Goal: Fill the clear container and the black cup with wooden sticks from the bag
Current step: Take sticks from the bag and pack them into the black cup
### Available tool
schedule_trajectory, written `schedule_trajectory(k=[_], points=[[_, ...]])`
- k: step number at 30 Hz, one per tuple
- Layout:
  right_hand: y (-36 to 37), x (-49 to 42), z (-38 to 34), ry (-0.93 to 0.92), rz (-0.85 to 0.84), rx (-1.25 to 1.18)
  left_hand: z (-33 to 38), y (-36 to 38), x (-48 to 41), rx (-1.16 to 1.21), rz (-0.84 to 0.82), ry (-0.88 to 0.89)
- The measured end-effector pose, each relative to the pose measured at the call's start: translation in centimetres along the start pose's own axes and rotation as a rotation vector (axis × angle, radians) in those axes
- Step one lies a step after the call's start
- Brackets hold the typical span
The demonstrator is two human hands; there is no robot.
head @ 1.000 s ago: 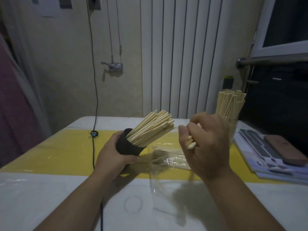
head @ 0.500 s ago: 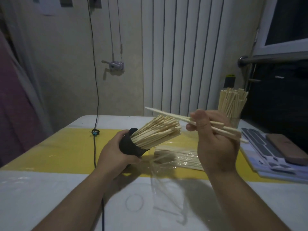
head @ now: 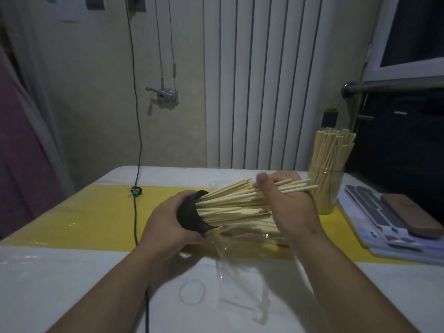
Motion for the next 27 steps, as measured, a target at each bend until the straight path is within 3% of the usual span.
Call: schedule_trajectory(k=[2,4,9,15,20,27], points=[[0.3,0.1,0.3,0.056,-0.125,0.058,0.1,0.0,0.0,-0.007,0.005,0.01],[0.7,0.3,0.5,0.093,-0.193,-0.037,0.1,0.1,0.0,-0.005,0.013,0.009],[0.5,0.6,0.4,0.069,0.13,-0.261,0.3,0.0,0.1,0.01,0.023,0.011],[0.8,0.3,0.5,-0.031,-0.02,0.025,0.4,-0.1,0.2,0.022,0.022,0.002],[0.3,0.6,0.1,-0.097,0.057,-0.055,0.4,-0.1,0.4,-0.006,0.031,-0.015],[2.3,0.8,1.5,-0.112,-0.229,0.279,0.4,-0.1,0.3,-0.049,-0.001,0.004]])
Point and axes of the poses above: each hand's wrist, its own x-axis away from the middle knuckle, its own y-axis out of the palm, z = x × y, the point moved 2 cm from there along -x, towards the middle knuckle, and after that the axes turned 2 degrees about -z, right-handed, at the moved point
